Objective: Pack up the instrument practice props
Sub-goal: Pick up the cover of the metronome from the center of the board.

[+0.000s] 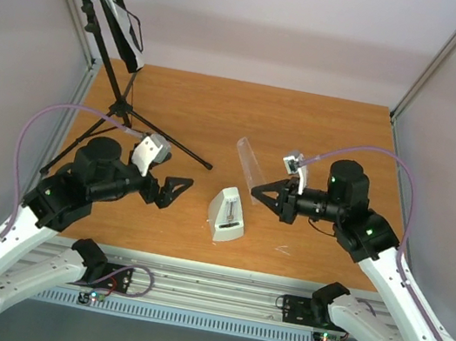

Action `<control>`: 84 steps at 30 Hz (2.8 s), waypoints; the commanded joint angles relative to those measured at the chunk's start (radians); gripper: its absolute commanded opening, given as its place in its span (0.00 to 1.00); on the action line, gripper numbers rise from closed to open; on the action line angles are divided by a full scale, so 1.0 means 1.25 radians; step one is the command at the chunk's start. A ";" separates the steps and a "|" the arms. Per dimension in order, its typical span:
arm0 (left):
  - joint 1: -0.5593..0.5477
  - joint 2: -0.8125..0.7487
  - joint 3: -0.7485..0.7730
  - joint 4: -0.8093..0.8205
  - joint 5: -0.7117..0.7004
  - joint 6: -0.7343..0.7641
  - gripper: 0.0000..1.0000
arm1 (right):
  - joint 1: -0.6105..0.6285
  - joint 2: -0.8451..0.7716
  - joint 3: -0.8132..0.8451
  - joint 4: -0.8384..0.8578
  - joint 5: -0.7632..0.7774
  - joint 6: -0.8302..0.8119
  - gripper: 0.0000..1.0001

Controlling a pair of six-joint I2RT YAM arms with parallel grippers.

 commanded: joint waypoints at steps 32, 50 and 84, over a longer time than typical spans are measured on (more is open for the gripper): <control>0.002 0.104 -0.008 0.470 0.373 -0.485 0.99 | 0.044 0.036 -0.046 0.195 -0.342 0.123 0.01; -0.021 0.165 0.018 0.447 0.383 -0.448 0.74 | 0.061 0.063 -0.036 0.202 -0.337 0.112 0.01; -0.044 0.162 0.014 0.410 0.374 -0.414 0.51 | 0.063 0.062 -0.060 0.258 -0.314 0.144 0.01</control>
